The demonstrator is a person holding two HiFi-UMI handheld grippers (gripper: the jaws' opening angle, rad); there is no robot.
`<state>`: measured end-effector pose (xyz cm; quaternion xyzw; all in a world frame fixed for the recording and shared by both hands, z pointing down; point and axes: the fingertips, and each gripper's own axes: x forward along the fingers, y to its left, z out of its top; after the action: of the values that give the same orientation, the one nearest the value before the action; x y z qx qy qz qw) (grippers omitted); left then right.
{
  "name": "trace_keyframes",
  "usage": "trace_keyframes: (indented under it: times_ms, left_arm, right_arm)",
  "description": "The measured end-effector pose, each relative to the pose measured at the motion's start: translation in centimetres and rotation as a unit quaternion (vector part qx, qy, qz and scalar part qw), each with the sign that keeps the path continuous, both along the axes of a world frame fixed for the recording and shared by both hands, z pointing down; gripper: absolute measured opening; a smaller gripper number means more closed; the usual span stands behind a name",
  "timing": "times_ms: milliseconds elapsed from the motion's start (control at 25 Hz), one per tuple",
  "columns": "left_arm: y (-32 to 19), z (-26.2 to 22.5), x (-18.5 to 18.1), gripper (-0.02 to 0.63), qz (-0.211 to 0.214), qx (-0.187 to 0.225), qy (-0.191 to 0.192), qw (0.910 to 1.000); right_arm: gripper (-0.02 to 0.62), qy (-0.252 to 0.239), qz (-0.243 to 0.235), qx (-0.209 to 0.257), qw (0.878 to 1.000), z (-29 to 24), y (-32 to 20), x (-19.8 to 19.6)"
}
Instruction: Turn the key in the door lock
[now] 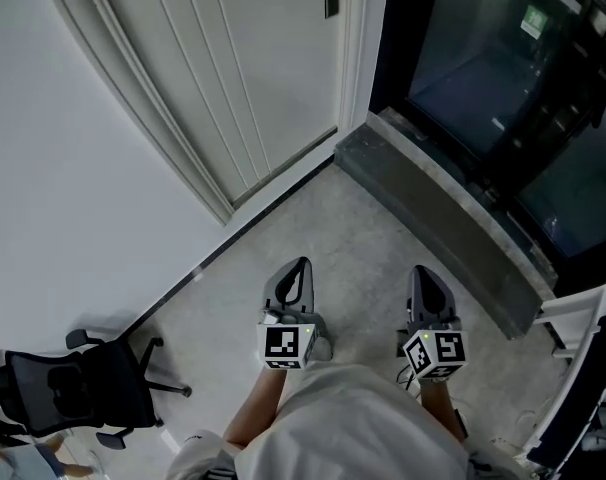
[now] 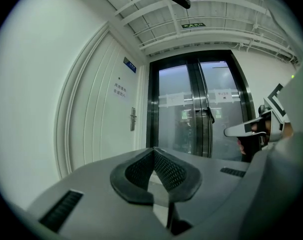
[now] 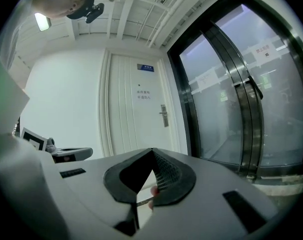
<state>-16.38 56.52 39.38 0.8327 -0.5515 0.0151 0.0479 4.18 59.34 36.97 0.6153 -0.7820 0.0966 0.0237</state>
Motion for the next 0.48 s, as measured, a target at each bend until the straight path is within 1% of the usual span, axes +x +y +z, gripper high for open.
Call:
trace_keyframes:
  times_ms: [80,240,400,480]
  left_arm:
    - [-2.2,0.2,-0.5,0.006,0.004,-0.003,0.001,1.0]
    - [-5.8,1.8,-1.3,0.006,0.027,-0.028,-0.005,0.9992]
    - [-9.4,1.2,-1.7,0.006,0.032,-0.007,-0.008,0.9994]
    - [-11.1,0.9,-1.7,0.006,0.033,-0.003,-0.009,0.9994]
  right_arm:
    - [0.002,0.004,0.004,-0.006,1.0,0.2,-2.1,-0.4]
    - [0.002,0.007,0.01,-0.004,1.0,0.5,-5.5,-1.6]
    - [0.002,0.006,0.013,-0.006,1.0,1.4,-8.2,-2.1]
    - [0.002,0.002,0.017,-0.009,1.0,1.8,-9.5,-2.1]
